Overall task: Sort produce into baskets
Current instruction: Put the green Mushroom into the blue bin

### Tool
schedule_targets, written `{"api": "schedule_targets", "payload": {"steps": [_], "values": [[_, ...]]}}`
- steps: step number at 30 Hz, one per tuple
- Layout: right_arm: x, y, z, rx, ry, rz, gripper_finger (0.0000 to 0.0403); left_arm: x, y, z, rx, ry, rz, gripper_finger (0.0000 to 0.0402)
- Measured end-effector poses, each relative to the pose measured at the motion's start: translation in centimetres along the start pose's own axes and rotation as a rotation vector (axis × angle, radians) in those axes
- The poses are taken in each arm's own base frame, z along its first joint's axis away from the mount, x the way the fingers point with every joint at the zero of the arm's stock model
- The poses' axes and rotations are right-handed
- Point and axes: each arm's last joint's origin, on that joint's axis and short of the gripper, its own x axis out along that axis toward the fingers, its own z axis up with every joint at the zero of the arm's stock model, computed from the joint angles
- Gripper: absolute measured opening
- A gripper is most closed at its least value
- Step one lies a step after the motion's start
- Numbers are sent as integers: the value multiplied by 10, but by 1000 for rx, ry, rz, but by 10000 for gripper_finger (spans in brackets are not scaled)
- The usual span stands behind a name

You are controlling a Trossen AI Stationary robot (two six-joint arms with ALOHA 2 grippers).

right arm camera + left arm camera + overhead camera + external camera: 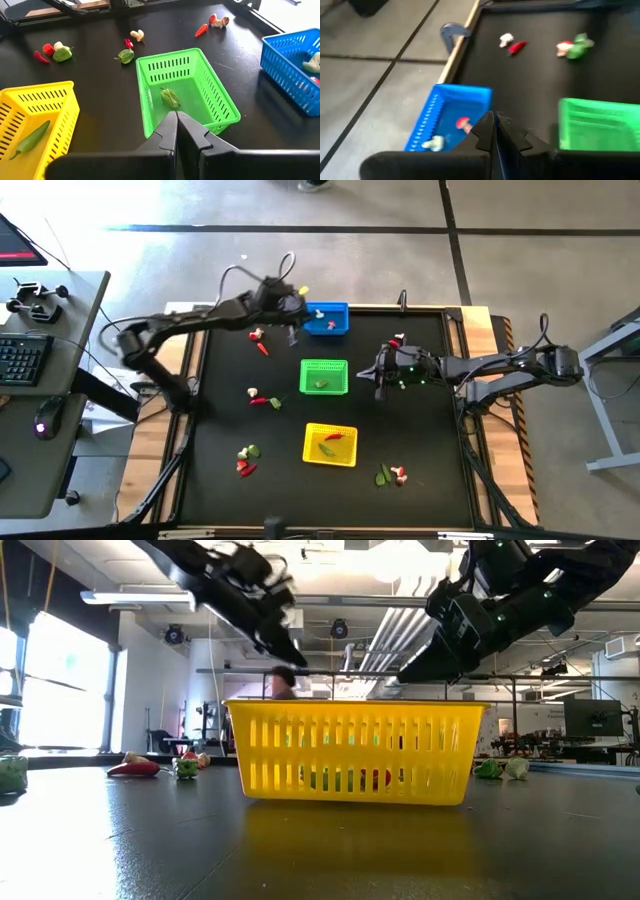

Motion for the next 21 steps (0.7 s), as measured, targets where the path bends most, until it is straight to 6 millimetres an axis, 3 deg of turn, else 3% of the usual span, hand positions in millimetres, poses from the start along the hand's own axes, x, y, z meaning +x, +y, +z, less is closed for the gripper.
{"api": "schedule_targets", "payload": {"steps": [10,16,21], "values": [[0,0,1,-8,-7,0,0,-74,-74,-17,70,34,-194,0],[0,0,1,-8,-7,-1,0,-103,-115,-26,57,160,-352,0],[0,0,1,-3,-7,-1,0,-119,-142,-43,94,363,-466,0]]}}
